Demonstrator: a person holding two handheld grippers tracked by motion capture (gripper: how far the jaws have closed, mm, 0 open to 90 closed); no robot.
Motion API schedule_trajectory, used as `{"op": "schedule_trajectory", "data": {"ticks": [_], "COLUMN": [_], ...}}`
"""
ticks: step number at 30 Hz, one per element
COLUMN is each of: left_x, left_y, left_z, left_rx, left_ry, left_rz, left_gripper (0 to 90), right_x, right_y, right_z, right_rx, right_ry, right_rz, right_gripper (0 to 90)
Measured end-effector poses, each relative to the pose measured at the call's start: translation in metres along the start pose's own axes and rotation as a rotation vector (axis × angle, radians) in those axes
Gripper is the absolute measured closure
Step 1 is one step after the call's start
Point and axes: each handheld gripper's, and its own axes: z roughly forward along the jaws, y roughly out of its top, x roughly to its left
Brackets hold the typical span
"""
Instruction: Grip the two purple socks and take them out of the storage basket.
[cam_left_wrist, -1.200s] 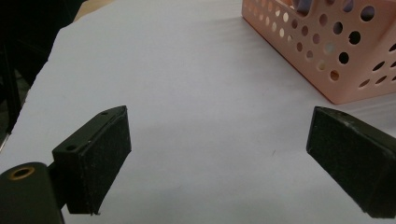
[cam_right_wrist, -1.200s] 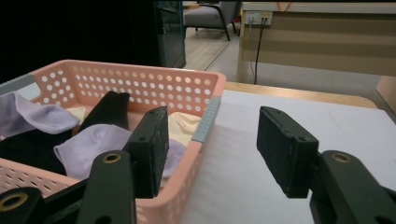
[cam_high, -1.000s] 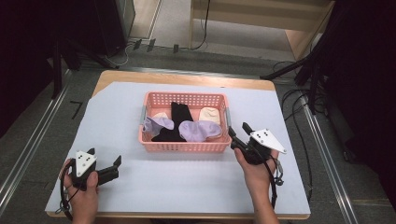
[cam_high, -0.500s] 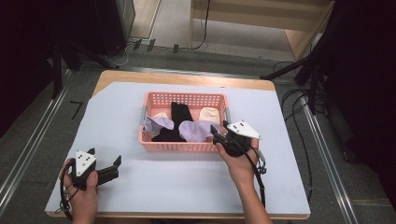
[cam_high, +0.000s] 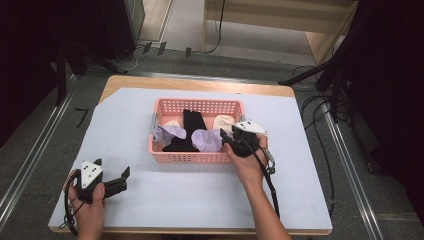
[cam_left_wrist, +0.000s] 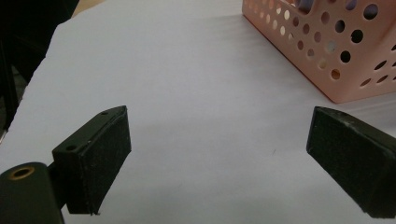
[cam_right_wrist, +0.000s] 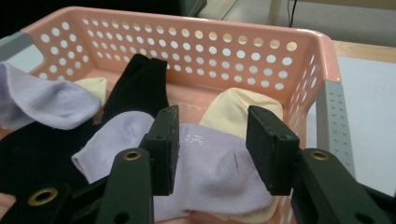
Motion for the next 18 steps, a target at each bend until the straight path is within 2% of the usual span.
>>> {"op": "schedule_trajectory", "data": {"ticks": [9,12,18], "left_x": [0.0,0.001,0.001], "left_y": [0.0,0.0,0.0], "left_z": [0.0,0.0,0.0], "left_rx": [0.002,0.003,0.004], "left_ry": [-0.002,-0.002,-0.004], "left_rz": [-0.003,-0.001,-0.003], "left_gripper": [7.2,7.3,7.2], "right_x": [0.005,0.005,0.006], "right_y": [0.004,0.004,0.005], "right_z": [0.012,0.018,0.023], "right_rx": [0.03,0.058,0.08], "right_ry": [-0.027,-0.058,-0.06], "right_rz": [-0.003,-0.003,-0.005], "right_gripper": [57.7,59.5,60.7]}}
